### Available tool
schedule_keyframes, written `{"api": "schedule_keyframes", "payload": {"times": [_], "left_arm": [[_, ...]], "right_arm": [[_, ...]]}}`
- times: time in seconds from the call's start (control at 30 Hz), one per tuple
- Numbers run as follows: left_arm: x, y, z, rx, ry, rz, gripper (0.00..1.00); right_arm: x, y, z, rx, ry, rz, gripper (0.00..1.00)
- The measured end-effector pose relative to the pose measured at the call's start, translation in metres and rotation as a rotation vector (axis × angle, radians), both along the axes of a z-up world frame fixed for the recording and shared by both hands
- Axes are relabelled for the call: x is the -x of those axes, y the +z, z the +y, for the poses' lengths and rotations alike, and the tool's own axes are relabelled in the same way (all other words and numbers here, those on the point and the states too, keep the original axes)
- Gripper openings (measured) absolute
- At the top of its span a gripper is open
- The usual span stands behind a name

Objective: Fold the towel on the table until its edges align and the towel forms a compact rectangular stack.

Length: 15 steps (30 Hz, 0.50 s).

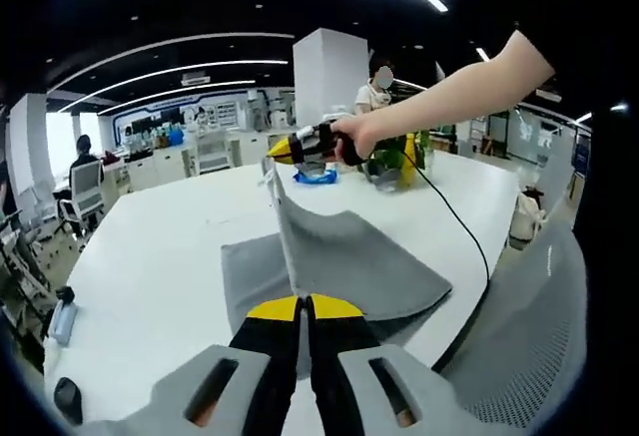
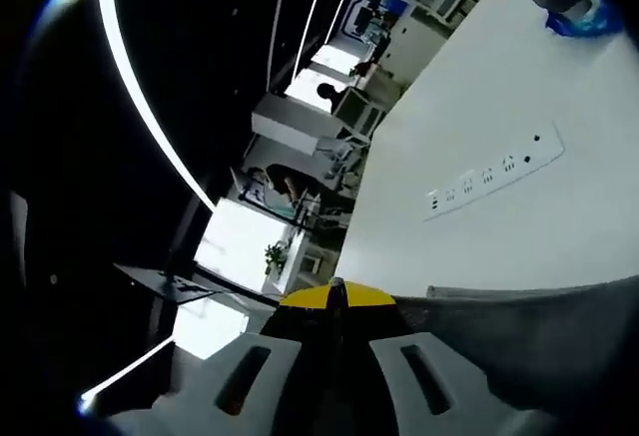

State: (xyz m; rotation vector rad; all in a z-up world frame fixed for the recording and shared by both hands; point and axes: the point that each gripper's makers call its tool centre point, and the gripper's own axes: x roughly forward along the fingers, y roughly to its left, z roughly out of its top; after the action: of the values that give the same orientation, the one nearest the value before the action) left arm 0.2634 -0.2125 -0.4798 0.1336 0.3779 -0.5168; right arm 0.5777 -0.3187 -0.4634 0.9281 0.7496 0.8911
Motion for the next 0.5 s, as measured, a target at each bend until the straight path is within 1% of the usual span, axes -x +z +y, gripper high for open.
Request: {"api": "schedule_keyframes", "payload": {"times": [0.07,0.13,0.17,0.27,0.33,0.43,0.5], "left_arm": [[0.003,0.002,0.002,0.001,0.009,-0.001,0.02],[0.003,0.002,0.005,0.007,0.022,-0.005,0.02],[0.002,-0.002,0.008,0.01,0.029,0.004,0.02],[-0.001,-0.011,0.012,-0.01,0.042,0.025,0.02],[-0.002,-0.013,0.014,-0.006,0.05,0.033,0.02],[-0.004,-0.018,0.016,-0.004,0.058,0.047,0.02],[-0.005,-0.026,0.017,-0.013,0.06,0.063,0.02]], "right_arm": [[-0.002,0.001,0.006,-0.006,0.011,-0.007,0.0],[0.005,-0.001,0.009,-0.006,0.016,-0.012,0.0],[0.004,-0.003,0.008,-0.001,0.018,-0.011,0.0],[0.003,-0.009,0.011,0.017,0.021,-0.01,0.0],[0.006,-0.011,0.013,0.022,0.016,-0.01,0.0],[-0.001,-0.021,0.012,0.049,0.011,-0.001,0.0],[-0.002,-0.027,0.013,0.056,0.006,0.011,0.0]]}}
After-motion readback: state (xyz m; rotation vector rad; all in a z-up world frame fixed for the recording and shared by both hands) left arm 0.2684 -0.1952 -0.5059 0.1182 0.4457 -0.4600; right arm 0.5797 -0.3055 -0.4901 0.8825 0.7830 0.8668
